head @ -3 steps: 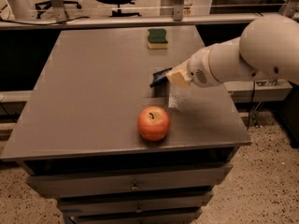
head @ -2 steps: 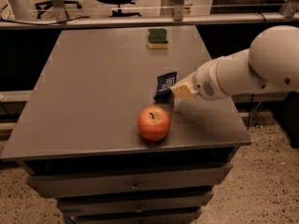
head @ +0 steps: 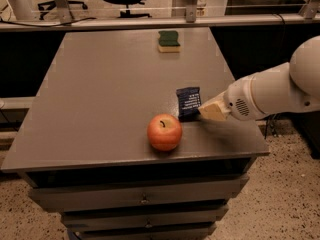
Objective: Move rxbar blueberry near apple
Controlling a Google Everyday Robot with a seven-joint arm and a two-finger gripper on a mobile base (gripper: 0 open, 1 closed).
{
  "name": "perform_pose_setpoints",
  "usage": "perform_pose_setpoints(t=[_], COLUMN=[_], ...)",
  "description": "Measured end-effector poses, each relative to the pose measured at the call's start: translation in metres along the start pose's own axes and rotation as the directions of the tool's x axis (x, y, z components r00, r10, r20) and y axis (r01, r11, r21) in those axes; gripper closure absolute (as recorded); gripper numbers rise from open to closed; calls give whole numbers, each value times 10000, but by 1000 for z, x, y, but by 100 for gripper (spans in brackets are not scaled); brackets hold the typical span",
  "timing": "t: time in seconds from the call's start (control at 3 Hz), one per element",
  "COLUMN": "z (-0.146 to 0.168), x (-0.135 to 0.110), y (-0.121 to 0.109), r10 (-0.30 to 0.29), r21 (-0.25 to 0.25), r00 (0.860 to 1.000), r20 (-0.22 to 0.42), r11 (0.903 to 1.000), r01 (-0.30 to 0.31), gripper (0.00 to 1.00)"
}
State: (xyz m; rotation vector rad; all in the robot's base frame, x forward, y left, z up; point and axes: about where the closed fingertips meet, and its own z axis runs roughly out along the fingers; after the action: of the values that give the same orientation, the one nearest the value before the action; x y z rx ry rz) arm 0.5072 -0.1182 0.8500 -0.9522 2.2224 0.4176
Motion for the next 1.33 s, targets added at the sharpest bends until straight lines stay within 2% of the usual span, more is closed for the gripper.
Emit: perform_pose_setpoints(t=[0.33, 0.67, 1.33], z=[-13, -19, -13], x=[12, 18, 11], y=[-3, -10, -24], r10=[281, 511, 385], r21=[62, 134, 0], r00=[9990, 9968, 9954], r20=[-336, -609, -879], r11=[9996, 9986, 9993], r01=[-280, -504, -386], gripper=[100, 83, 37])
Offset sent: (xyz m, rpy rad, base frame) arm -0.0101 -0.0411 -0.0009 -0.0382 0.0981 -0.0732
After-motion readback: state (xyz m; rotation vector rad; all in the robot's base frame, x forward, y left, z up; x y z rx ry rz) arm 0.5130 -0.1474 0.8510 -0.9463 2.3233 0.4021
